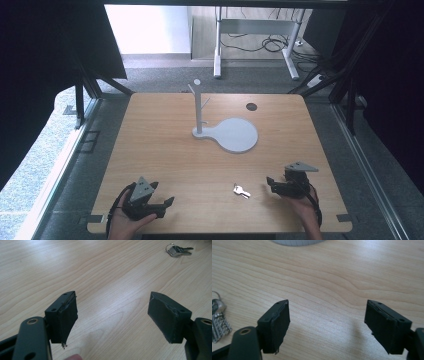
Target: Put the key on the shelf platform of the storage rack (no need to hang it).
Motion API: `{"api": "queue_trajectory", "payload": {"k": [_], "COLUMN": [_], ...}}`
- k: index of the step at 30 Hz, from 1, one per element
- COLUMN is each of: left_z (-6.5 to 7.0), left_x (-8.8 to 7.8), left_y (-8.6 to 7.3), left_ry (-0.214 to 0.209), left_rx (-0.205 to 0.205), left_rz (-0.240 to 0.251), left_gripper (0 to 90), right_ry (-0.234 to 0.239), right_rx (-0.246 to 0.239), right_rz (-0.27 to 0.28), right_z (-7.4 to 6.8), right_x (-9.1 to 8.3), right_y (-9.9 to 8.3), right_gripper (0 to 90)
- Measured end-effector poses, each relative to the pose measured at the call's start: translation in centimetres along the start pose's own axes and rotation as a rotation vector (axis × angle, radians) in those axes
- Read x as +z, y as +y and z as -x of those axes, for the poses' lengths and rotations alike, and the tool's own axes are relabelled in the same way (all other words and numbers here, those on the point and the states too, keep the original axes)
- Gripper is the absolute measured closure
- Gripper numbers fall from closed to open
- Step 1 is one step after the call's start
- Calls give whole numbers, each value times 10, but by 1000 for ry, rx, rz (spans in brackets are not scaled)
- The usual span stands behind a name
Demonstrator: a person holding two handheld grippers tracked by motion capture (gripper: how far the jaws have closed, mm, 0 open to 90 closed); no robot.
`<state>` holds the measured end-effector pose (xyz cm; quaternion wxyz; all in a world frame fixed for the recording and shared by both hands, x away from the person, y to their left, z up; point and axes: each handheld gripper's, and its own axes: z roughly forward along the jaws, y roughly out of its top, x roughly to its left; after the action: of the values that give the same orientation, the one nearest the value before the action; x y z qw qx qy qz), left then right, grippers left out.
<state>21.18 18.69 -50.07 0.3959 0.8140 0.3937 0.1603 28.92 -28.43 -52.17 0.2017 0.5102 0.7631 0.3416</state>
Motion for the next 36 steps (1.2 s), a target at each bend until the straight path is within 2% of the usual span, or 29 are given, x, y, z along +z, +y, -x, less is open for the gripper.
{"api": "queue_trajectory", "payload": {"k": [1,2,3,6,9,14,24,27,31,34,36], "left_z": [-1,-2,-3,-7,-9,-11,-16,-17,-16,-15,-14], "left_x": [0,0,1,0,-1,-5,-8,-9,-10,-9,-9], "left_y": [0,-1,-1,-2,-2,-2,-3,-3,-1,-1,-1], "left_ry": [2,3,5,13,18,19,25,27,26,20,18], "left_rx": [-2,-3,-4,-11,-21,-25,-42,-47,-43,-43,-42], "left_rz": [-1,-2,-4,-7,0,8,14,16,20,15,18], "left_gripper": [240,240,240,240,241,241,241,241,241,242,242], "right_ry": [21,21,59,50,63,77,76,83,93,110,104], "right_rx": [-10,-10,-35,-72,-77,-51,-65,-56,-92,-120,-137], "right_rz": [4,4,-10,-20,-13,-17,6,12,6,-23,-31], "right_z": [1,1,-1,-4,-5,-5,-4,-5,-8,-9,-9], "right_x": [-2,-2,-3,-3,-3,-5,-11,-13,-16,-24,-30], "right_y": [-1,-1,-2,-2,0,0,3,6,9,18,25], "right_gripper": [254,254,268,279,293,322,339,345,347,349,351]}}
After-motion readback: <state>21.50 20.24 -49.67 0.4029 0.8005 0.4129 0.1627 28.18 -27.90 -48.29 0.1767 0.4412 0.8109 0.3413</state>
